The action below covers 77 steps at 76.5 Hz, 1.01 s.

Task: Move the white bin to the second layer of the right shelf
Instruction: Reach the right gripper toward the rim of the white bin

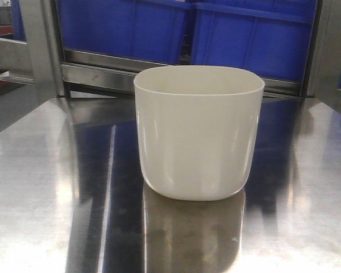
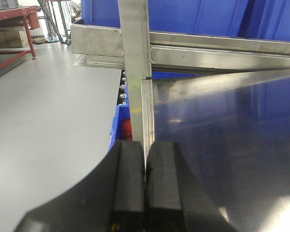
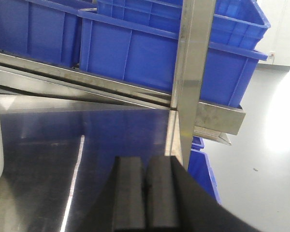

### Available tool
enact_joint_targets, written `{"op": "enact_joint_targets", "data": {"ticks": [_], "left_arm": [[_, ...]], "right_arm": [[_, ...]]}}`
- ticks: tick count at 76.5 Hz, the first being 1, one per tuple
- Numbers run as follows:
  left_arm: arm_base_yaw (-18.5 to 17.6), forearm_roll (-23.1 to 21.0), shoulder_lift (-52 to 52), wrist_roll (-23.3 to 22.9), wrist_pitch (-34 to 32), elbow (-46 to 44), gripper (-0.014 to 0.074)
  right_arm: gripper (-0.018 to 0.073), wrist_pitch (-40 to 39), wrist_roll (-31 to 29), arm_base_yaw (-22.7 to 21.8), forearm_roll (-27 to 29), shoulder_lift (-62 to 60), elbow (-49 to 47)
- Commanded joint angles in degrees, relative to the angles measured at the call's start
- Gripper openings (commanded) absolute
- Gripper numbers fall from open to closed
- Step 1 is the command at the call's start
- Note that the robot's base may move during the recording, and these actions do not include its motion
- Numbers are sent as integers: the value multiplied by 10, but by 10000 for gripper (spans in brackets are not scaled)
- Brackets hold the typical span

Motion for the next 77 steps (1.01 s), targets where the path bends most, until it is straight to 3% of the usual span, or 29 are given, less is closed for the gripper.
{"op": "enact_joint_targets", "data": {"ticks": [1,33,48,59,77], "left_arm": [[-2,0,-8,-3,-50,21,85],[-2,0,-8,-3,-50,21,85],[-2,0,-8,-3,-50,21,85],[-2,0,-8,-3,-50,21,85],[-2,0,-8,-3,-50,21,85]], "right_arm": [[20,-49,-5,1,-1,-12,-10],[20,-37,-6,1,-2,-11,-16],[20,143,-6,1,-5,8,-113],[20,220,-6,1,-5,68,-194],[20,161,-6,1,50,156,-216]]}}
